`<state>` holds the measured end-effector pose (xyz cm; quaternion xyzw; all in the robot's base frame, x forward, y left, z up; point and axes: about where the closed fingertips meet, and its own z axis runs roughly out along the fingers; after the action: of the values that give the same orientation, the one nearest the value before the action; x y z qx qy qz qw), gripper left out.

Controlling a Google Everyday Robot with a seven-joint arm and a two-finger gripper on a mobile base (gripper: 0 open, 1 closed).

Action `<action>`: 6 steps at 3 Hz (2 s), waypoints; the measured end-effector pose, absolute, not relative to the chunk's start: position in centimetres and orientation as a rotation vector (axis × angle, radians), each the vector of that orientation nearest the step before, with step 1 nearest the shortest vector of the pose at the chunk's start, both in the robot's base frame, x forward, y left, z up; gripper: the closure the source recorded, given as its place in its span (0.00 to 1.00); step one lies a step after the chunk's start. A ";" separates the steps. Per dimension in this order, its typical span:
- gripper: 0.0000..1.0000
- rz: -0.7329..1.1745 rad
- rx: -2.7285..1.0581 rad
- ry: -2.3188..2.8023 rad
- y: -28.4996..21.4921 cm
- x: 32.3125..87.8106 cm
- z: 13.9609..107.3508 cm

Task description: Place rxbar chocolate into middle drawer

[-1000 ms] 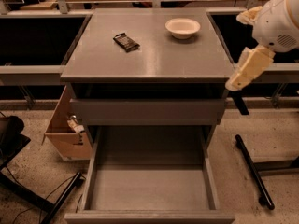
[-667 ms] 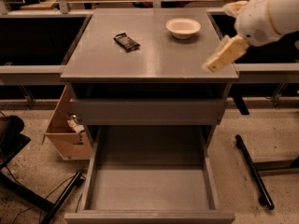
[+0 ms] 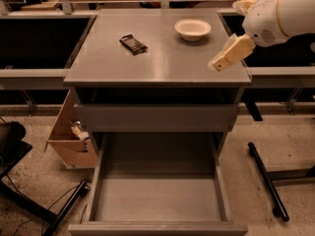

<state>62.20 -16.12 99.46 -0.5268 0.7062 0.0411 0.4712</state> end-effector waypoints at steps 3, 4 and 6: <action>0.00 0.205 -1.004 1.684 -11.8 74.9 97.6; 0.00 0.223 -0.896 1.755 -9.1 80.2 95.6; 0.00 0.320 -0.854 1.876 -3.1 88.4 90.8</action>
Offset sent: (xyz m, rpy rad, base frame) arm 0.1532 0.0458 -0.0084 0.3547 -0.0895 -0.0965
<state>88.38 -3.06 90.83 -0.3537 0.7769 0.1325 0.5037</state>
